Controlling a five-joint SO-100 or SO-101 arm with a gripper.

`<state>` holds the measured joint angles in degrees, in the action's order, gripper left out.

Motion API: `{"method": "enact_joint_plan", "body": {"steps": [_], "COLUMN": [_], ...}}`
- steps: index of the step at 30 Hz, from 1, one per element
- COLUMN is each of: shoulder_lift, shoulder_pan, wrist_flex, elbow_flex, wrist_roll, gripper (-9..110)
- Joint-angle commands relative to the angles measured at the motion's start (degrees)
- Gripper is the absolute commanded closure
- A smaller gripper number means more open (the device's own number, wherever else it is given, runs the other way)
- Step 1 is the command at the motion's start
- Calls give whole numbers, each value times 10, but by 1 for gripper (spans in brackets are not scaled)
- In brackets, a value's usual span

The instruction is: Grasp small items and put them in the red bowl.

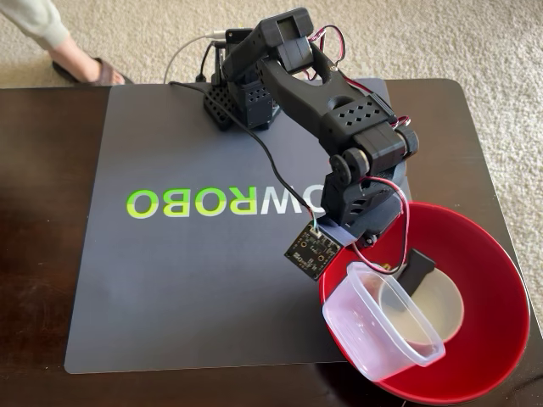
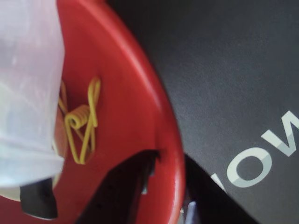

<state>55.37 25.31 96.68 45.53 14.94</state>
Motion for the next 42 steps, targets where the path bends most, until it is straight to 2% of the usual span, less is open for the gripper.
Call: {"method": "enact_joint_plan", "body": {"steps": [1, 11, 24, 32, 35, 42], "shoulder_lift": [53, 231, 253, 266, 317, 459], "shoulder_pan": [5, 3, -24, -29, -5, 66], "wrist_flex": [9, 9, -18, -41, -39, 9], "elbow_flex": [13, 199, 376, 376, 380, 378], "wrist_roll": [-9, -12, -18, 4, 8, -2], "gripper": [101, 101, 101, 51, 47, 46]}}
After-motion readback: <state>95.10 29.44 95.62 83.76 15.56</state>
